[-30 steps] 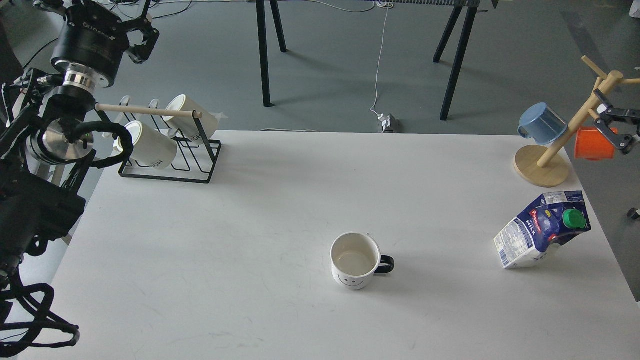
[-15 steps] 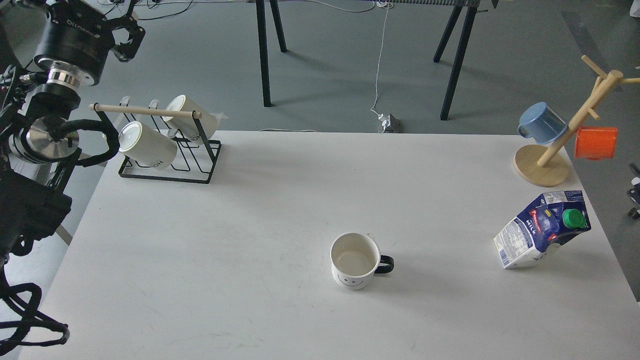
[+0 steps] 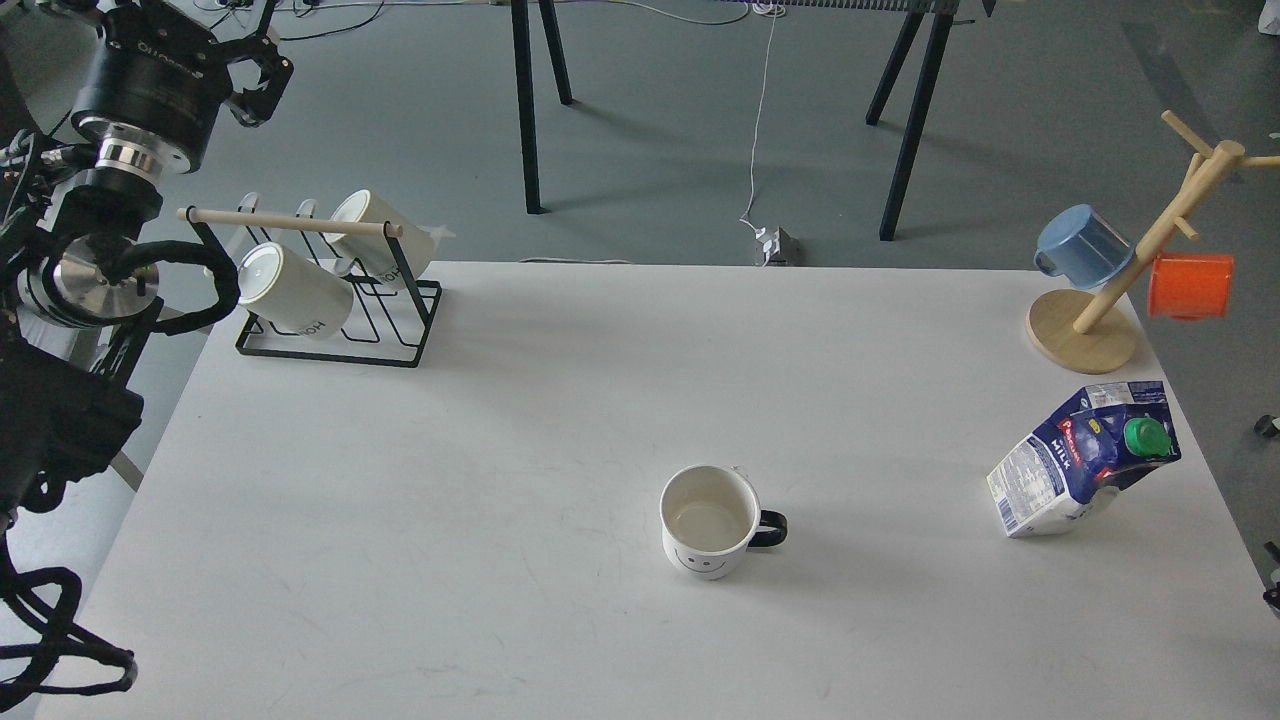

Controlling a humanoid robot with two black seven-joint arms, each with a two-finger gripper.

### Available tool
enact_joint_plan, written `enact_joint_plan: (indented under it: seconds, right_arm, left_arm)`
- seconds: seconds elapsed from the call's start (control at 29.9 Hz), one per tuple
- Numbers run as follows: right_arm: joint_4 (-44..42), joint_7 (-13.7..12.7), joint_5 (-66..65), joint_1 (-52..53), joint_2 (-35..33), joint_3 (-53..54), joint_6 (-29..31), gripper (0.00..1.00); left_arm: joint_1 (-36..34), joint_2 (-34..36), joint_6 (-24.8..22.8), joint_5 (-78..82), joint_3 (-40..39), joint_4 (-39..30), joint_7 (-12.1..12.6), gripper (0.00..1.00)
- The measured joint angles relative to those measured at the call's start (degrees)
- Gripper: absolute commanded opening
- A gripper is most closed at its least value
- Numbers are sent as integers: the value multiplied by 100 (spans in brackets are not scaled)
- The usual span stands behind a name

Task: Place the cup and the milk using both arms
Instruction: 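Move the right gripper down to the lying milk carton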

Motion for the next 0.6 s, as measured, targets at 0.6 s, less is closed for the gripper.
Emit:
enact_joint_plan:
  seconds: [0.6]
  right_arm:
    - [-39,4,-1312,34,1933,534,0,99]
  left_arm:
    - [133,40,78,32,6,18,18,100]
